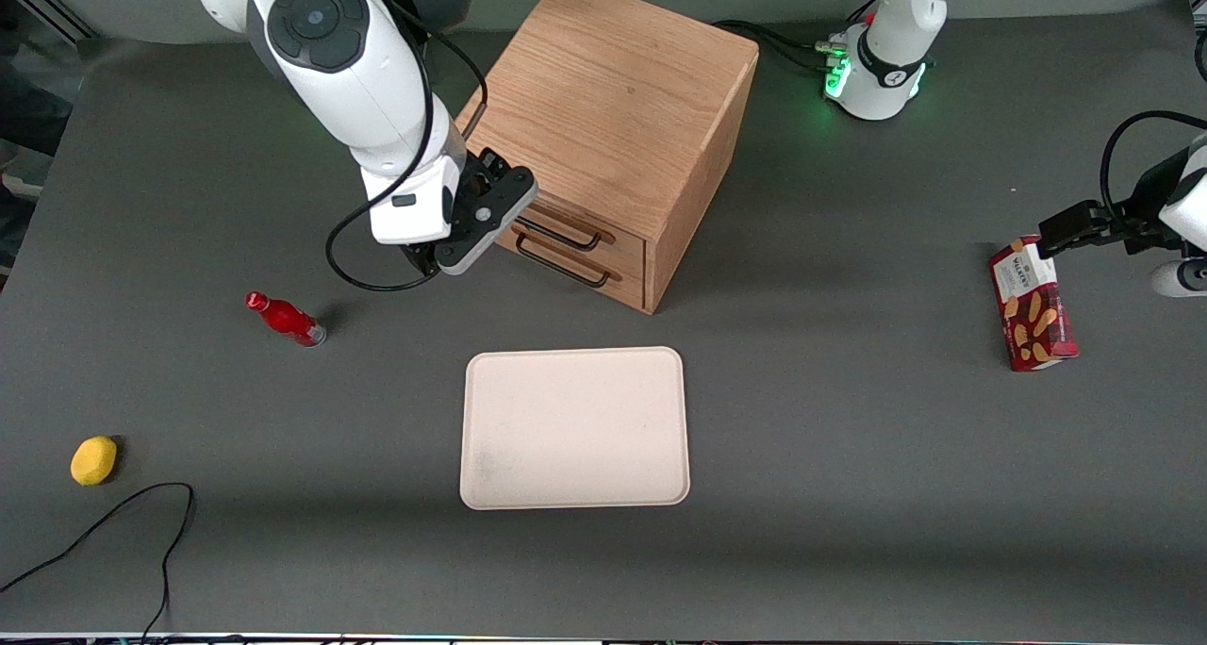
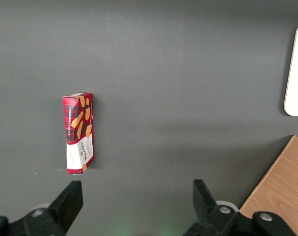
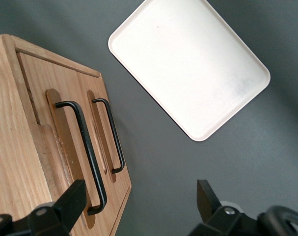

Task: Open upper drawer
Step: 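Lower the open right gripper around the upper drawer handle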

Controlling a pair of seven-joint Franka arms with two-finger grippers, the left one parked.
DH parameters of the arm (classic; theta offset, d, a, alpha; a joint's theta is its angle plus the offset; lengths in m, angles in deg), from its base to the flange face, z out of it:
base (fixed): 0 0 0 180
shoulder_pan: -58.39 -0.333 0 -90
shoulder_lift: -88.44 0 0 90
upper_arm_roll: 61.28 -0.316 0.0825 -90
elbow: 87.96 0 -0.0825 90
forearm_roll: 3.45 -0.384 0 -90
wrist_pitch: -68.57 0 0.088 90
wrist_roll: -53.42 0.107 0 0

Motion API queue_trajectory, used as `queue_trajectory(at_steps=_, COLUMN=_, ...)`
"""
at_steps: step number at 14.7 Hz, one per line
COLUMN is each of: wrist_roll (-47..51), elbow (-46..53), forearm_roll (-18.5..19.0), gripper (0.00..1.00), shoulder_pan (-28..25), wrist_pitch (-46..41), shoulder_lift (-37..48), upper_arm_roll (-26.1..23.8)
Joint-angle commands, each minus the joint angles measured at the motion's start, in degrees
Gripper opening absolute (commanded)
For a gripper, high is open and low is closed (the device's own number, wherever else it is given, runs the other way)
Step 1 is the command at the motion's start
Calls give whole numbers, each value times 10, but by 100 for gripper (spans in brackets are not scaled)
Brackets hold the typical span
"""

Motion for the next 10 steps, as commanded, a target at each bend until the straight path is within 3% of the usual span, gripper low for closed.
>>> queue_trajectory(at_steps=1, wrist_roll=-43, elbow=17, forearm_roll=-16, gripper=100, shoulder_pan=-4, wrist_pitch=-3, shoulder_lift=-12, upper_arm_roll=4)
queue_trajectory(at_steps=4, wrist_roll=-45, elbow=16, forearm_roll=-22, gripper=100, shoulder_pan=-4, wrist_pitch=-12, shoulder_lift=-10, upper_arm_roll=-5)
queue_trajectory(at_steps=7, wrist_roll=-46, elbow=15, forearm_roll=-63, gripper=100, shoulder_pan=-3, wrist_pitch=-29, shoulder_lift=-7, upper_arm_roll=-7)
queue_trajectory(at_steps=10, wrist_roll=-47, elbow=15, forearm_roll=-65, gripper=100, shoulder_pan=-4, wrist_pitch=-37, shoulder_lift=-5, upper_arm_roll=-7)
